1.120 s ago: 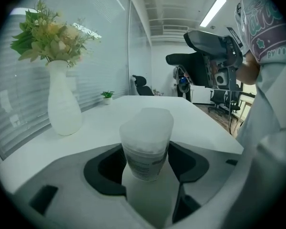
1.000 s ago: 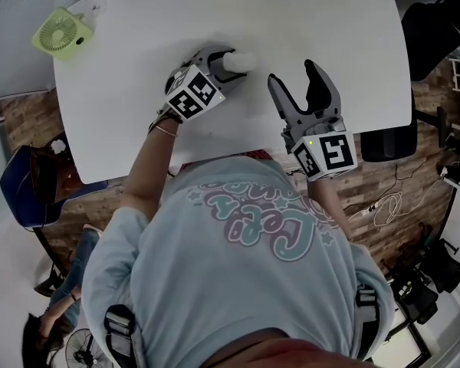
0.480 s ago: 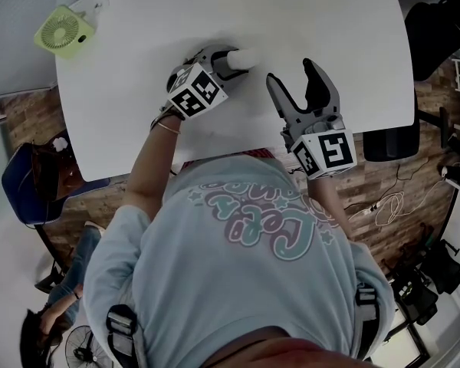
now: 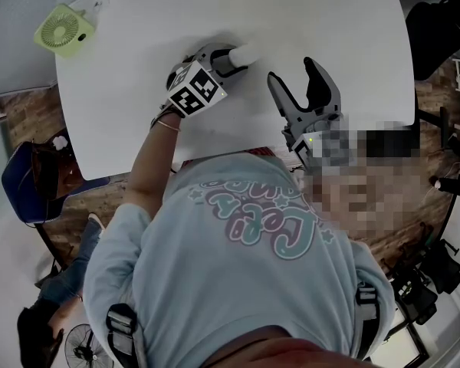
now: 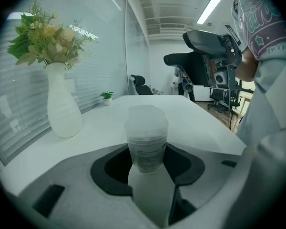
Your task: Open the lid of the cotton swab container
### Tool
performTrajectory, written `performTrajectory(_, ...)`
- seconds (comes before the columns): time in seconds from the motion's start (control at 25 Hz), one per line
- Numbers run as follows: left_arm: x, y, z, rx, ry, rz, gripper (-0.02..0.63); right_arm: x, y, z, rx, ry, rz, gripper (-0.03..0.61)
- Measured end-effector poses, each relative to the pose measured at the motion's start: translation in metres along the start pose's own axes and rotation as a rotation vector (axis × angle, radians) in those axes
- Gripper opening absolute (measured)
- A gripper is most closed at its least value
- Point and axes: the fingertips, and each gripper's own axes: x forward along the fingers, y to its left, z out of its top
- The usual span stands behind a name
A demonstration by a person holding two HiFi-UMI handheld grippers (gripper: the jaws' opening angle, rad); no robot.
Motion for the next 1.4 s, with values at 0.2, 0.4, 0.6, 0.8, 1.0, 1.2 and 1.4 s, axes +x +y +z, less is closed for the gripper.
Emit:
performTrajectory(0.2,-0.001,0.002,0.003,0.008,-0.029,0.000,0.192,0.002,-0.002,0.000,-0.003,0.002,0.001,0.305)
performTrajectory(0.4,-0.003,0.000,0.014,0.003,-0.084,-0.018,0.192,0.003,-0.001,0.002,-0.014,0.000,0.011,0.305)
performTrajectory(0.6,-0.020,0.002,0.032,-0.002,-0.148,-0.036,0.191,0.001,-0.003,0.004,-0.028,-0.001,0.014,0.305)
performTrajectory(0.8,-0.033,0.001,0.045,0.021,-0.176,-0.055,0.190,0.003,-0.001,0.008,-0.049,-0.002,0.035,0.305)
performTrajectory(1.0,-0.051,-0.003,0.057,0.018,-0.235,-0.110,0.191,0.005,0.008,0.016,-0.104,-0.010,0.091,0.305)
performTrajectory(1.2,-0.067,-0.008,0.073,0.041,-0.267,-0.182,0.190,0.006,0.016,0.026,-0.151,-0.022,0.156,0.305)
performTrajectory(1.4,-0.087,-0.019,0.083,0.053,-0.307,-0.287,0.191,0.008,0.036,0.033,-0.222,-0.040,0.254,0.305)
